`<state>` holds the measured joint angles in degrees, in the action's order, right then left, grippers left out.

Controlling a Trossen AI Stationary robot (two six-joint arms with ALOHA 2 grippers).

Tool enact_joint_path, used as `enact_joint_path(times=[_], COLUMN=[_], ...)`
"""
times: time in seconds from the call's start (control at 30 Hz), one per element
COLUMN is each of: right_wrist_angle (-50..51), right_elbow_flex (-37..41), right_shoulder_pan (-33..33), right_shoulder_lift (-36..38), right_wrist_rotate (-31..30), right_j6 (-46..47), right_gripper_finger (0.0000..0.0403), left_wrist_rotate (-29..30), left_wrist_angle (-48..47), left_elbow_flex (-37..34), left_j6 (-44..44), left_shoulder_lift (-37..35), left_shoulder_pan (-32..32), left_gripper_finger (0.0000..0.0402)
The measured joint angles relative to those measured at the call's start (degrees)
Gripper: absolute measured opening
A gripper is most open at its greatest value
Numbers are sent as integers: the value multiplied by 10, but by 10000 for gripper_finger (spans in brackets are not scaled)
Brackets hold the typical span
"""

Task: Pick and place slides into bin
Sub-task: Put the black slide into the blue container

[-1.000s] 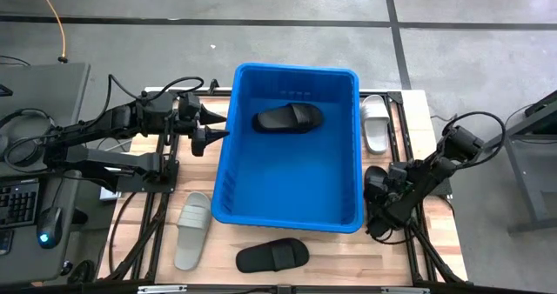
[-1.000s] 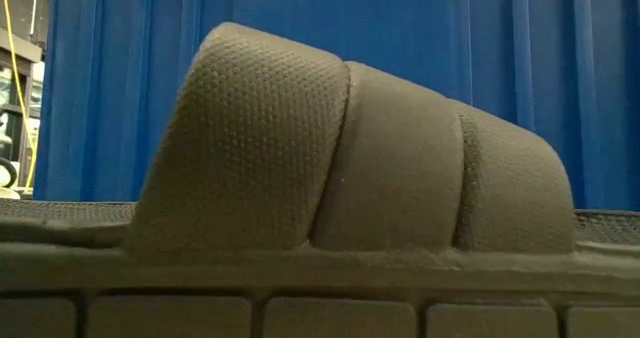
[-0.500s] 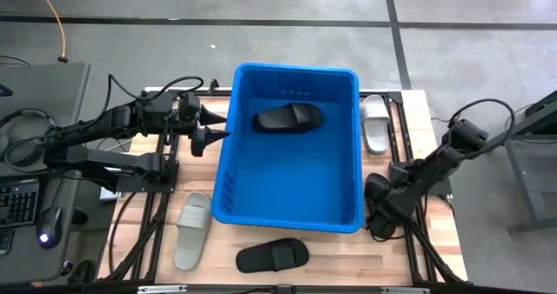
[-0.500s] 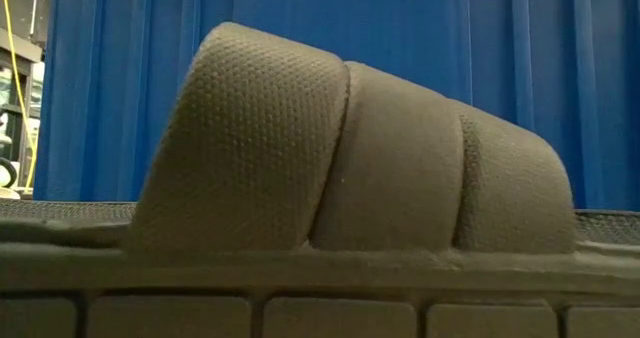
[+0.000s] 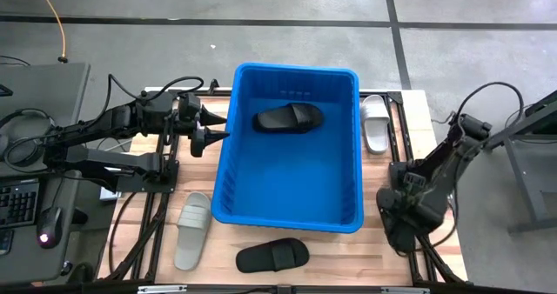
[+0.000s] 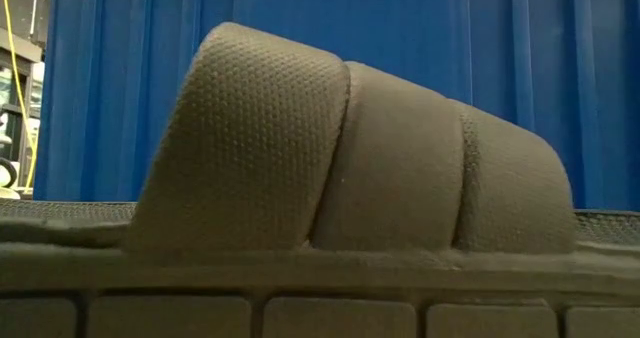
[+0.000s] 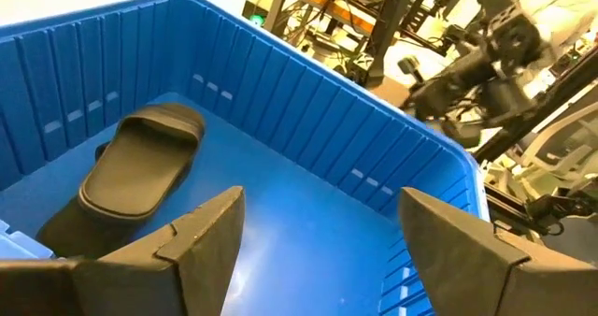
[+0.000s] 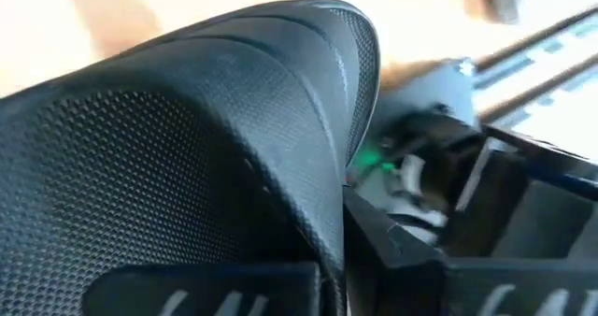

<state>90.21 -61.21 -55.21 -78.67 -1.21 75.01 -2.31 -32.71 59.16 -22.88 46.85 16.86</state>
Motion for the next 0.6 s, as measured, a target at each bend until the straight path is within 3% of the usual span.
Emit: enact_joint_path(times=[0.47,0.6], right_wrist_angle=[-1,-1], right_elbow_flex=[-204,-237], right_shoulder_pan=[1,1], right_shoulder_lift=[-1,-1], right_wrist_rotate=[-68,-31], right_j6=[70,59], right_gripper_finger=[0,0], left_wrist_rotate=[3,14], left_wrist_angle=[31,27], left_elbow_flex=[0,0], left_j6=[-77,-71], left_shoulder_lift=[1,2], left_shoulder_pan=[0,0], left_gripper_finger=[271,271])
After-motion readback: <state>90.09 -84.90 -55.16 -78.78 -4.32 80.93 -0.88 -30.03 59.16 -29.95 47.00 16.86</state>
